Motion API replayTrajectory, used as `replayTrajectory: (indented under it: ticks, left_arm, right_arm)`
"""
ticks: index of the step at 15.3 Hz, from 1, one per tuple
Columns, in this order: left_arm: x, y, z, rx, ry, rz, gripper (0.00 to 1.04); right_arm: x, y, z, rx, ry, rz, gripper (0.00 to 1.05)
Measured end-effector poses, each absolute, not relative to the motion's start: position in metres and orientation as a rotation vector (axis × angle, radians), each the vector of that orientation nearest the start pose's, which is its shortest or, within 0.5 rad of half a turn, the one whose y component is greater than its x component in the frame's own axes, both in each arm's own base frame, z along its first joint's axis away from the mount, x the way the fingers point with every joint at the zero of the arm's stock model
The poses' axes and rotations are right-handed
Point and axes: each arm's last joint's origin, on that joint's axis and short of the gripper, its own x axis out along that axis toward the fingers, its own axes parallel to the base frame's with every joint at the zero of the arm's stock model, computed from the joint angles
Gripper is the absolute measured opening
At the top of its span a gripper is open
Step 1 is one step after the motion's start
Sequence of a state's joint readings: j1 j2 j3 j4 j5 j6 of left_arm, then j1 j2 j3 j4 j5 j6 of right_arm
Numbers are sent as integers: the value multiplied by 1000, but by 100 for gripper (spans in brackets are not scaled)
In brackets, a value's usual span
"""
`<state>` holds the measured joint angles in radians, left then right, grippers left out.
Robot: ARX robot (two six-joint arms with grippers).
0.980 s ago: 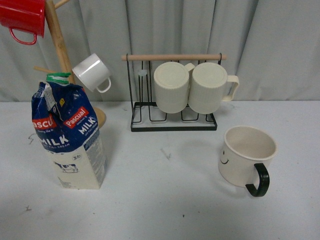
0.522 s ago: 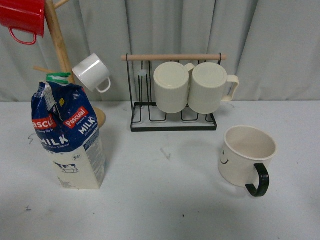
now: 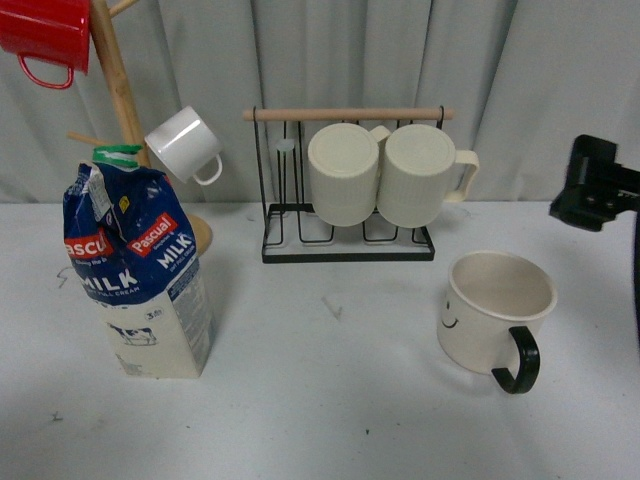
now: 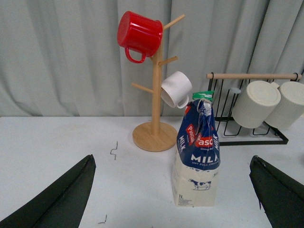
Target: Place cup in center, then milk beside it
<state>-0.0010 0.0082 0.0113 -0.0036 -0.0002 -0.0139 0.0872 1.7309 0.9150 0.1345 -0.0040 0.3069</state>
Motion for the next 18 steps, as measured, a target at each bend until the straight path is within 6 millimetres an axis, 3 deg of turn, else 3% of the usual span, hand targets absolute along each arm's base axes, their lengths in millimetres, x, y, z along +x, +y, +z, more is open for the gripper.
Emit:
replayTrajectory:
  ticks: [4, 9, 12, 15, 17, 18]
  left_arm:
    - [98, 0, 166, -14, 0, -1, 98]
    - [98, 0, 166, -14, 1, -1, 98]
    - [98, 0, 166, -14, 0, 0, 98]
    - [98, 0, 166, -14, 1, 0, 98]
    - [98, 0, 166, -14, 0, -1, 98]
    - [98, 0, 166, -14, 1, -1, 98]
  right_arm:
    - [368, 51, 139, 245, 876, -3, 98]
    - [380, 58, 121, 232, 954, -16, 98]
    - [383, 60, 119, 217, 946, -34, 66]
    - [382, 62, 119, 222, 948, -34, 20]
    - [382, 62, 119, 233, 947, -32, 3]
    - [378, 62, 121, 235, 952, -30, 3]
